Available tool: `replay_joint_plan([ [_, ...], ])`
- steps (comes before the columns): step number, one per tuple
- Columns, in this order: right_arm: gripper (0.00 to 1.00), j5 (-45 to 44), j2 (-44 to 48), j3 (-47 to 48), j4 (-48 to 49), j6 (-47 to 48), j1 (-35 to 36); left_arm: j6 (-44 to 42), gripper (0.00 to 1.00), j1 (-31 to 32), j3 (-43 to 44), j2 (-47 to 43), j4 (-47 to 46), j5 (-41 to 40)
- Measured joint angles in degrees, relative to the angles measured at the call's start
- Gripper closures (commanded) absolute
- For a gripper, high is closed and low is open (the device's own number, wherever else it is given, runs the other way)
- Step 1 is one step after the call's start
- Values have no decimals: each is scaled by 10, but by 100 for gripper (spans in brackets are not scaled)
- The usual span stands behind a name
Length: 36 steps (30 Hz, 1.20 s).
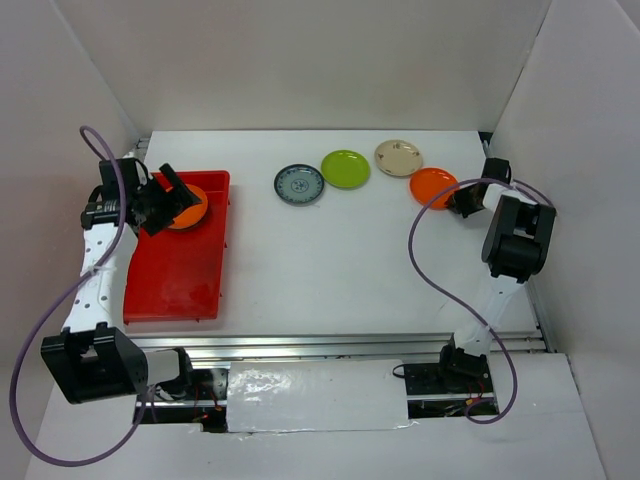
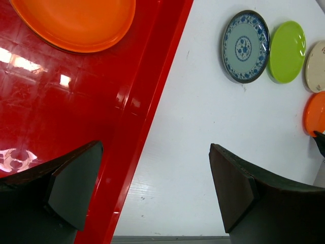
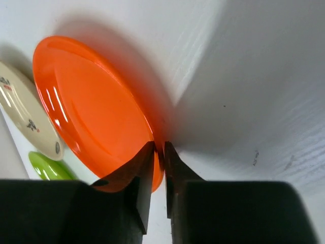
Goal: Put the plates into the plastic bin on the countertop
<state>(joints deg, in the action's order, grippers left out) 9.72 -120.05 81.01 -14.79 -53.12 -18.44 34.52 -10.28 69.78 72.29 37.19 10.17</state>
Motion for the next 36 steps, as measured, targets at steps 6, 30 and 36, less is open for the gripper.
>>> replay_joint_plan([
  [6, 100, 23, 6, -6, 18, -2, -2, -1, 1, -26, -8, 1, -10, 22],
  [30, 100, 132, 393, -289, 181, 65, 358, 62, 4, 217, 33, 191, -260, 276],
  [36, 100, 168, 389, -280, 200, 58, 385, 74, 62, 226, 33, 203, -280, 278],
])
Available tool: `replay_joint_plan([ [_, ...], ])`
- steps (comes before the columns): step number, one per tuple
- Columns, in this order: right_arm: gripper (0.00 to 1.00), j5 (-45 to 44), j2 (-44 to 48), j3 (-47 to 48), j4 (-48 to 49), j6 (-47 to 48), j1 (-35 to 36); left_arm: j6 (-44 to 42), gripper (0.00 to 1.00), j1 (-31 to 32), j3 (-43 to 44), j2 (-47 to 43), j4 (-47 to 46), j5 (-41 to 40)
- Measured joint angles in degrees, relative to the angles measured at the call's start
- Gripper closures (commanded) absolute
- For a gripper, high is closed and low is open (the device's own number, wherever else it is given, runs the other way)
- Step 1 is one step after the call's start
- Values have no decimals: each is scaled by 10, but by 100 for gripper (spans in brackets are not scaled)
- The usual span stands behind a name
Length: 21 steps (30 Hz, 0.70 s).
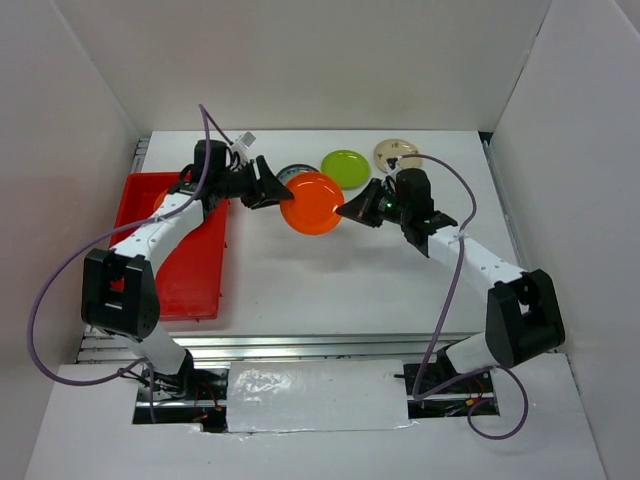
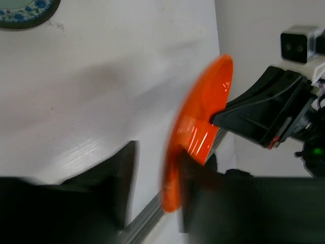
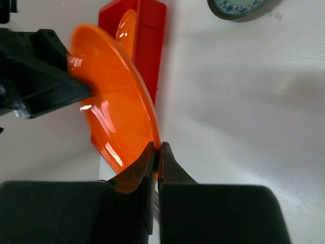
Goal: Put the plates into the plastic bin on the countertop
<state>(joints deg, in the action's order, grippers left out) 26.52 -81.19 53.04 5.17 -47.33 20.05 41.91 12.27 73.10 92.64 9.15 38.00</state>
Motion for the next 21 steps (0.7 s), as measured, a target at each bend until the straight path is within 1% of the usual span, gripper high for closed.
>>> replay_joint_plan([
  [1, 100, 1, -3, 5, 0, 1, 3, 5, 83, 1, 0, 4, -2, 0],
  [2, 92, 1, -7, 10, 0, 1, 6, 7, 100, 2, 0, 8, -3, 0],
  [3, 43, -3, -11, 14, -1, -4, 10, -3, 100, 3, 1, 10, -1, -2],
  [5, 1, -2, -17, 17, 4, -10, 9, -10, 100, 2, 1, 13, 12, -12],
  [8, 0, 3, -19, 18, 6, -12, 5, -5, 100, -10, 8, 11, 45, -61],
  [10, 0, 1, -19, 16, 8, -17, -8, 12, 100, -35, 10, 3, 75, -123],
  [11, 0, 0, -19, 11, 15, -18, -18, 31, 100, -63, 7, -7, 89, -151],
  [13, 0, -3, -20, -2, 17, -21, -36, 64, 100, -139, -16, -38, 95, -211],
  [14, 0, -6, -22, -7, 16, -22, -42, 85, 100, -198, -37, -64, 97, -254],
  [17, 0, -7, -32, -20, 17, -23, -46, 117, 100, -294, -49, -89, 104, -328],
  [19, 0, -5, -39, -30, 18, -22, -46, 134, 100, -327, -48, -87, 102, -355],
  [21, 0, -1, -47, -33, 17, -22, -48, 141, 100, -340, -44, -71, 106, -366],
])
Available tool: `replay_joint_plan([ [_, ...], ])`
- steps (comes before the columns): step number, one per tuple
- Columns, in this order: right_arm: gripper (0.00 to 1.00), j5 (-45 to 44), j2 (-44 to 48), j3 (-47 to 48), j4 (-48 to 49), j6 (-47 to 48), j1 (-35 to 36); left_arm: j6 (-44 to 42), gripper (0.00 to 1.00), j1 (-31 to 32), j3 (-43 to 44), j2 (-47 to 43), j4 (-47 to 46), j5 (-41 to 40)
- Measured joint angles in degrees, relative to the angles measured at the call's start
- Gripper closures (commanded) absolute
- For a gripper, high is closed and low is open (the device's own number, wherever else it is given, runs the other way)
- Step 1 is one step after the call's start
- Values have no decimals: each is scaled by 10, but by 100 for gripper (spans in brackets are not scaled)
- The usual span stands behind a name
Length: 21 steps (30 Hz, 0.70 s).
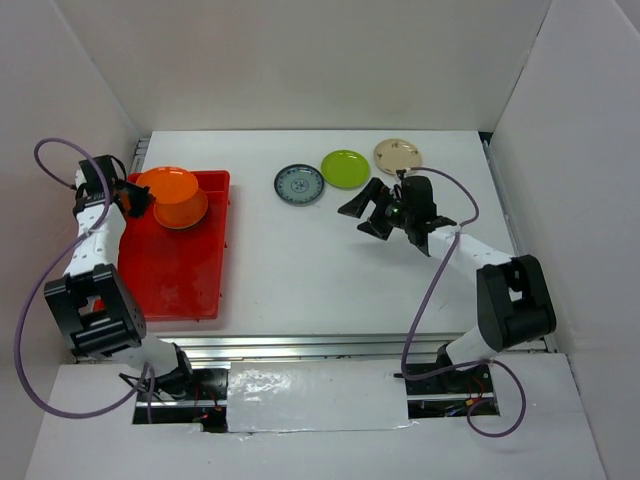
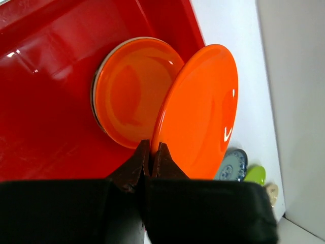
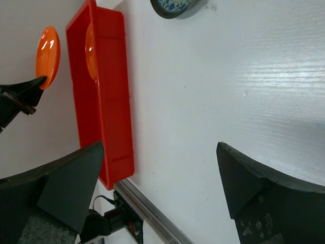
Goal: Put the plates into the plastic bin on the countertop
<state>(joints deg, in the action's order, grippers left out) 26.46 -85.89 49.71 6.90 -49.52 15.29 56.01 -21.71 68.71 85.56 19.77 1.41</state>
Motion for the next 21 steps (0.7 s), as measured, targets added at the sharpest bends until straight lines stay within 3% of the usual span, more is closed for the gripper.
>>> replay_joint_plan([
  [6, 0, 16, -28, 1, 4, 7, -12, -4, 100, -7, 52, 93, 20, 5],
  [8, 0, 19, -40, 4, 4, 10, -17, -5, 60, -11, 52, 104, 25, 7],
  [9, 0, 20, -47, 7, 4, 10, -19, -9, 32, -13, 52, 107, 26, 9],
  [11, 0, 24, -66, 18, 4, 12, -23, -10, 1, -15, 58, 116, 28, 15],
  [16, 0, -8, -146, 104, -31, 12, -15, -21, 1, -12, 61, 115, 34, 16],
  [21, 0, -94, -225, 222, -85, -26, 20, -58, 1, 18, 143, 96, 136, -22],
])
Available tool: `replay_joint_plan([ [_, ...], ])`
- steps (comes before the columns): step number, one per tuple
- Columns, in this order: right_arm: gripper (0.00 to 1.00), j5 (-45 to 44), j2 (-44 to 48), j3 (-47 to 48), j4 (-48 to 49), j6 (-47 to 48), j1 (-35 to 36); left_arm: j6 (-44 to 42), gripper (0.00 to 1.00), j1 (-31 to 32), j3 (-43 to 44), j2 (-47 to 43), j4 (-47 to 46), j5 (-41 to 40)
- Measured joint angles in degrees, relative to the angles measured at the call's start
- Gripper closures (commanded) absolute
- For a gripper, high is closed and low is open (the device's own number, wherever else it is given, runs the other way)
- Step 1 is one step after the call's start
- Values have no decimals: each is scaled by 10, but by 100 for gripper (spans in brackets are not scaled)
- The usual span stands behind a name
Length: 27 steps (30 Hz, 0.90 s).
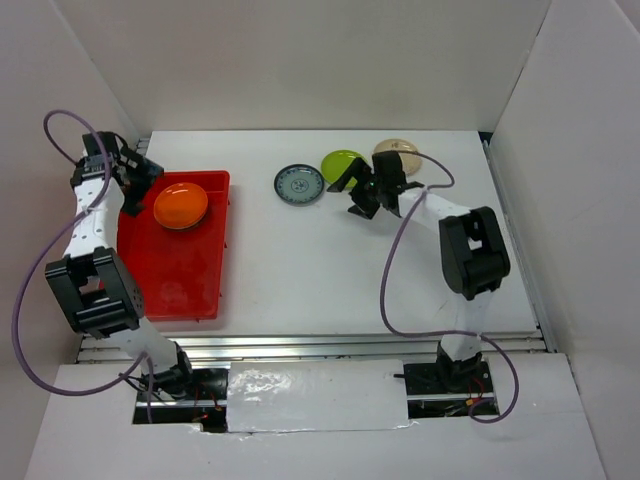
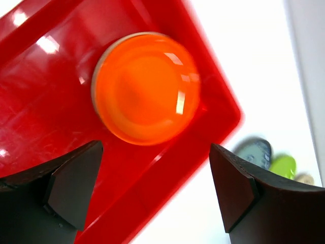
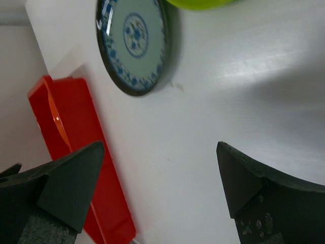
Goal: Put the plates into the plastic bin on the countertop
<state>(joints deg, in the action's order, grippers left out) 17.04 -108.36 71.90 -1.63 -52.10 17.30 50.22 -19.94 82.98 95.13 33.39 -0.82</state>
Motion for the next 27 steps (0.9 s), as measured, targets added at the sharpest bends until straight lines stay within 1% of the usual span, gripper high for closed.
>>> replay_joint_plan([
  [2, 0, -29, -43, 68, -31, -19, 14, -24, 1, 10, 43, -14, 29, -4],
  [4, 4, -45, -94, 136, -49, -37, 23, -50, 1, 18, 57, -47, 43, 0],
  [5, 5, -50, -119, 170, -60, -44, 26, -62, 1, 19, 54, -69, 48, 5],
  [6, 10, -54, -143, 198, -66, -51, 30, -77, 1, 20, 47, -94, 55, 11],
  [7, 13, -56, -167, 225, -78, -56, 32, -90, 1, 21, 36, -119, 57, 16],
  [8, 15, -57, -188, 250, -91, -62, 33, -108, 1, 22, 20, -148, 60, 26],
  [9, 19, -57, -210, 275, -101, -67, 33, -121, 1, 23, 6, -173, 66, 32],
  [11, 24, -56, -248, 313, -123, -77, 32, -145, 1, 24, -17, -210, 80, 45],
  [16, 35, -49, -293, 382, -174, -95, 31, -178, 1, 25, -53, -232, 90, 64],
  [17, 40, -48, -302, 401, -183, -96, 31, -184, 1, 25, -59, -232, 91, 69],
  [19, 47, -46, -323, 436, -197, -96, 32, -187, 1, 25, -70, -232, 91, 77],
  [20, 58, -46, -333, 449, -203, -96, 33, -188, 1, 25, -75, -232, 90, 82],
  [22, 70, -48, -348, 468, -220, -95, 36, -190, 1, 25, -83, -232, 89, 88],
  [23, 79, -51, -353, 473, -226, -97, 38, -191, 1, 25, -86, -232, 90, 90],
  [24, 85, -51, -355, 475, -228, -98, 40, -193, 1, 25, -88, -232, 90, 92],
  [25, 95, -55, -356, 475, -233, -101, 42, -198, 1, 25, -89, -232, 89, 94],
  [26, 100, -54, -356, 475, -235, -100, 44, -201, 1, 25, -91, -232, 88, 98],
  [27, 100, -52, -356, 476, -233, -103, 46, -201, 1, 25, -91, -232, 87, 100],
])
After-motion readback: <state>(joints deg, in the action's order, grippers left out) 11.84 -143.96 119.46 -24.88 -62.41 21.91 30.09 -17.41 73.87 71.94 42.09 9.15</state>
